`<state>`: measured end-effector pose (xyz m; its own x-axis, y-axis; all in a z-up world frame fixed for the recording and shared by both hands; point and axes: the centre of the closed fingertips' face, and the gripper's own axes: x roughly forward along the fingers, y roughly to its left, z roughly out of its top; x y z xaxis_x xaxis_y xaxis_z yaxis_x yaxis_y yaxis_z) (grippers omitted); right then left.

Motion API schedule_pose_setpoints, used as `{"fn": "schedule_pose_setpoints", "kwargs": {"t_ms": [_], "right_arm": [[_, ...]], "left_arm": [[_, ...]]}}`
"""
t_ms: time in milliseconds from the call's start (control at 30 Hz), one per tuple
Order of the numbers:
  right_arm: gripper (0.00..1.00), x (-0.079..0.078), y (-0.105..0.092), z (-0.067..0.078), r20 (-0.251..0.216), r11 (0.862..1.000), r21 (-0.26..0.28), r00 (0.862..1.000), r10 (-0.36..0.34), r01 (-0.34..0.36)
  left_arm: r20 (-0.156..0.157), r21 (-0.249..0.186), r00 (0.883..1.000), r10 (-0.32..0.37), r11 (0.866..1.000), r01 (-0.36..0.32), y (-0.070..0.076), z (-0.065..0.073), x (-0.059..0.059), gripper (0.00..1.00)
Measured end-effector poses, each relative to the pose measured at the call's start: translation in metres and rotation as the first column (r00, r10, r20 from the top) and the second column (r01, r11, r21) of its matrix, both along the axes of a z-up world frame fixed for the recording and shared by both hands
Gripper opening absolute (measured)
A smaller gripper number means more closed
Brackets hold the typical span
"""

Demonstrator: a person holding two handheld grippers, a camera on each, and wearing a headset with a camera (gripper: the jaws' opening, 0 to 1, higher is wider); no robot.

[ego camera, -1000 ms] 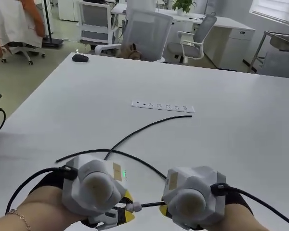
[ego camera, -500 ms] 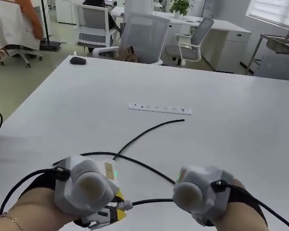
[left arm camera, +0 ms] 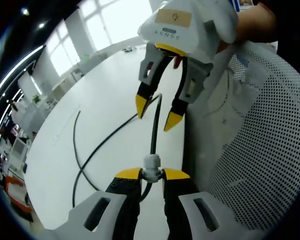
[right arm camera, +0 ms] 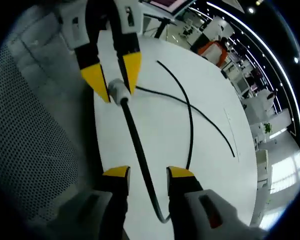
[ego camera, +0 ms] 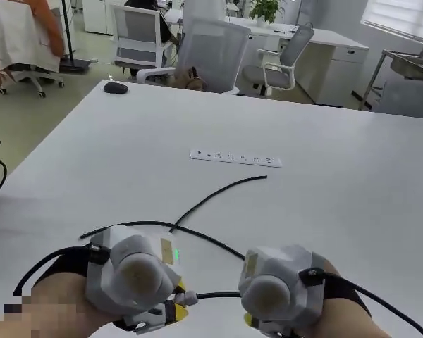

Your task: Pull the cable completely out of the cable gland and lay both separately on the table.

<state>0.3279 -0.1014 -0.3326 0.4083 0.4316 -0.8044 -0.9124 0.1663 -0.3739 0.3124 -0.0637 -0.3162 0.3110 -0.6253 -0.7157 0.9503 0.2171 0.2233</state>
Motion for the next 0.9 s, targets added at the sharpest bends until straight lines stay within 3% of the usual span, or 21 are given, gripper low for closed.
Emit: {"fn": "schedule_pose_setpoints", "kwargs": {"t_ms": [67,133,200,300,500,533,567,667,767,867,900], "right_arm": [[0.27,-0.009,0.012,0.003,-0.024,0.998,0.051,0.999,0.032,-0.031],[0.22,-0.017,0.016,0.002,-0.021,0.996,0.042,0.996,0.083,-0.082],[0.06,-0.02,0.014,-0.001,-0.033,0.995,0.022,0.994,0.101,-0.1],[0.03,-0.018,0.012,-0.003,-0.056,0.997,0.03,0.996,0.074,-0.073],[0.03,-0.012,0.01,-0.002,-0.05,0.998,0.042,0.998,0.039,-0.037],[0.03,-0.012,0.007,-0.004,-0.048,0.999,0.024,0.998,0.035,-0.034],[0.02,-0.01,0.003,-0.005,-0.039,1.0,-0.002,0.999,0.029,-0.029],[0.02,-0.006,-0.008,-0.01,-0.045,0.999,-0.037,0.999,-0.014,0.013],[0.03,0.001,-0.029,-0.017,-0.048,0.99,-0.111,0.994,-0.098,0.092],[0.03,0.01,-0.054,-0.02,-0.036,0.966,-0.169,0.979,-0.202,0.193],[0.04,0.013,-0.063,-0.02,-0.03,0.953,-0.181,0.967,-0.252,0.243]], "left_arm": [[-0.003,0.013,1.0,-0.026,1.0,0.026,-0.003,-0.003,-0.005,0.17],[0.004,0.031,0.998,-0.065,0.997,0.065,-0.006,-0.006,-0.01,0.17],[0.006,0.045,0.997,-0.072,0.996,0.072,-0.005,-0.008,-0.011,0.17],[0.002,0.03,0.998,-0.061,0.998,0.061,-0.004,-0.005,-0.008,0.17],[0.004,-0.004,0.999,-0.035,0.999,0.035,-0.004,0.0,-0.003,0.17],[0.006,0.004,0.999,-0.033,0.999,0.033,-0.003,0.0,-0.003,0.17],[0.032,0.042,0.999,-0.042,0.998,0.04,0.002,-0.004,0.0,0.17],[0.018,0.042,0.999,-0.031,0.999,0.03,0.005,-0.006,0.0,0.17],[0.024,0.048,1.0,-0.018,0.999,0.017,0.007,-0.005,0.002,0.17],[0.026,0.051,1.0,-0.005,0.999,0.004,0.01,-0.005,0.005,0.17],[0.026,0.049,1.0,-0.001,0.999,0.0,0.01,-0.005,0.005,0.17]]}}
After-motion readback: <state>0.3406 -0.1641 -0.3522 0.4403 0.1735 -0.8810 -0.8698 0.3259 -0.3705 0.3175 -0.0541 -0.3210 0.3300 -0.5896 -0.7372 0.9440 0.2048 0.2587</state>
